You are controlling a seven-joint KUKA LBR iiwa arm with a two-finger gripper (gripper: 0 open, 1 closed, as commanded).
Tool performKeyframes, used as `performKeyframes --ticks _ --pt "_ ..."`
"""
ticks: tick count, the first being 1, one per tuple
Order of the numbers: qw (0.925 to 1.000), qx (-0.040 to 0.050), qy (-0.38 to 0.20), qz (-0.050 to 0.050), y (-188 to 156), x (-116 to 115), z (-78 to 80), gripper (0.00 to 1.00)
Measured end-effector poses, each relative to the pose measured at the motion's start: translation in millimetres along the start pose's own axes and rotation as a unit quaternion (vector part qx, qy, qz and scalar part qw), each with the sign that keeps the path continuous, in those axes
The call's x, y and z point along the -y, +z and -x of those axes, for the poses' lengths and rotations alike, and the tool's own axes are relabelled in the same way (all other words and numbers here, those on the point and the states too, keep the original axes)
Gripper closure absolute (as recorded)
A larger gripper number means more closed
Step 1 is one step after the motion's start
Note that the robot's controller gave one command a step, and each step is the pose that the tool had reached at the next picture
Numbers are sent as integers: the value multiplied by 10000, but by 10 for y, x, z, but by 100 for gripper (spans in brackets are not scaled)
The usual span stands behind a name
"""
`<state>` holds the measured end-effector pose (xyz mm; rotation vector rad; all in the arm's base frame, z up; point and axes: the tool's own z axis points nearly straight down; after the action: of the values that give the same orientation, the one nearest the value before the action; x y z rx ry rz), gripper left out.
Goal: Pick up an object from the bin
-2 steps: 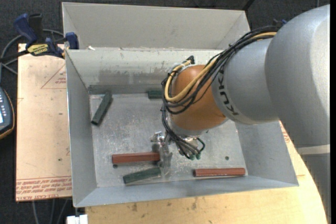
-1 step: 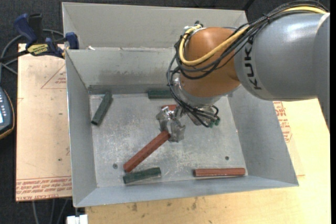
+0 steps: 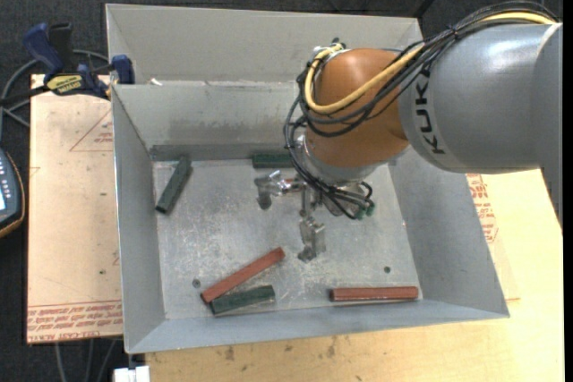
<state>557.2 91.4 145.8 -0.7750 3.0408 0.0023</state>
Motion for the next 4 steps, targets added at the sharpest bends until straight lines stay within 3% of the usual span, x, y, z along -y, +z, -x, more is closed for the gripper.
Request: performKeyframes --ticks 1,2,3,4 --pt "9998 -53 -172 22 802 -209 -312 0" --pt "9999 2 -155 1 749 -189 -275 100" --pt "9996 30 -286 -21 -532 1 -435 100" --pt "9999 -53 -132 15 -163 6 -926 100"
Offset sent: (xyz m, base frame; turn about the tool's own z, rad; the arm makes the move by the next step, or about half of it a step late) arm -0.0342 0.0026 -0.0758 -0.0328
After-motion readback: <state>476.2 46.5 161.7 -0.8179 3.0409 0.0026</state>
